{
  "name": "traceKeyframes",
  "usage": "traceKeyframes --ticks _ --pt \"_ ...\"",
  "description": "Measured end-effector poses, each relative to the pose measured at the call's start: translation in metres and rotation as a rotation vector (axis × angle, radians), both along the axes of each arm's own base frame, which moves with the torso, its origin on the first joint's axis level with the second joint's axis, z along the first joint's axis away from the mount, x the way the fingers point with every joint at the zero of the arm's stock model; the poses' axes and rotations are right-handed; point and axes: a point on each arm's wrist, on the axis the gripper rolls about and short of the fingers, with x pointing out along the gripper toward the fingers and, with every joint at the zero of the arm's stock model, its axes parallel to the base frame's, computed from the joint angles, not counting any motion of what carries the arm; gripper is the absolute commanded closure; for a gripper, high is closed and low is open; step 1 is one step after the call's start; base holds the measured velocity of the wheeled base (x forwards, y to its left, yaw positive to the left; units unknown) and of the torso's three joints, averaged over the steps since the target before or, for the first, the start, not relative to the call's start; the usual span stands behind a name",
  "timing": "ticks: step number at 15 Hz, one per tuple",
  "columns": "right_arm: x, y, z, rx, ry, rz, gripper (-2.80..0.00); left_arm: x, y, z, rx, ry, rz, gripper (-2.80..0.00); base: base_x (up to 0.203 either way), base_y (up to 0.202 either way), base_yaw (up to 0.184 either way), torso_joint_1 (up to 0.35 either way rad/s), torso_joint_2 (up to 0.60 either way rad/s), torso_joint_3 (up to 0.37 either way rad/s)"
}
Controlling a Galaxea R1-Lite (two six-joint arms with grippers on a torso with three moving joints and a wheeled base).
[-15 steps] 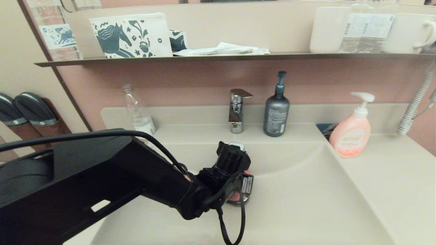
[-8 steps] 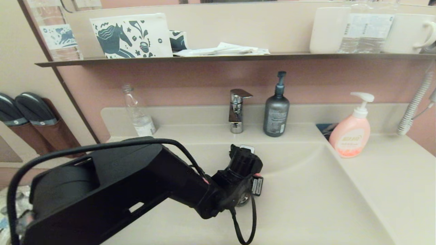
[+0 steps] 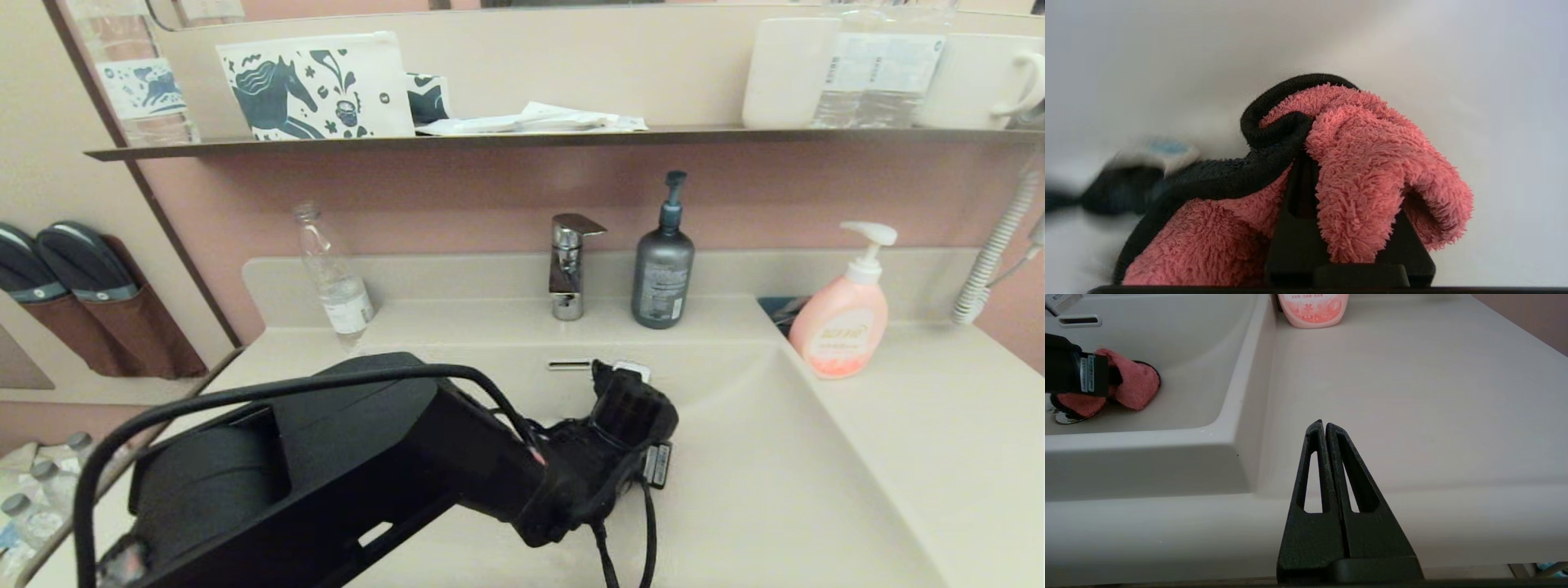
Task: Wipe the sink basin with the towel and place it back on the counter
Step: Wipe the sink
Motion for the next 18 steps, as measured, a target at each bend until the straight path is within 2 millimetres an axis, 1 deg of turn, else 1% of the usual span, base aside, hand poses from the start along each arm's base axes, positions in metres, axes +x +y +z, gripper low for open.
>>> traceKeyframes --ticks 3,5,7,9,11,13,15,18 --pt "0.000 0.000 0.000 0.000 0.000 0.000 0.00 -0.024 -0.010 0.011 -0.013 0.100 0.014 0.00 0.000 0.000 0.000 0.000 0.00 0.000" --pt "0.000 0.000 0.000 0.000 0.000 0.000 0.00 -0.037 -0.011 0.017 -0.002 0.150 0.022 0.00 0.000 0.000 0.000 0.000 0.00 0.000" --pt "0.000 0.000 0.000 0.000 0.000 0.000 0.00 -0.051 -0.004 0.014 0.032 0.214 0.050 0.00 0.000 0.000 0.000 0.000 0.00 0.000" --pt "0.000 0.000 0.000 0.000 0.000 0.000 0.00 -0.064 0.010 0.009 0.084 0.257 0.064 0.00 0.000 0.000 0.000 0.000 0.00 0.000" --pt "0.000 0.000 0.000 0.000 0.000 0.000 0.00 -0.075 0.033 0.006 0.134 0.288 0.072 0.00 0.000 0.000 0.000 0.000 0.00 0.000" --pt "0.000 0.000 0.000 0.000 0.000 0.000 0.00 -0.082 0.065 0.007 0.183 0.321 0.089 0.00 0.000 0.000 0.000 0.000 0.00 0.000" --pt "0.000 0.000 0.000 0.000 0.001 0.000 0.00 -0.083 0.101 0.013 0.227 0.340 0.099 0.00 0.000 0.000 0.000 0.000 0.00 0.000" --pt "0.000 0.000 0.000 0.000 0.000 0.000 0.00 -0.076 0.154 0.025 0.292 0.316 0.075 0.00 0.000 0.000 0.000 0.000 0.00 0.000"
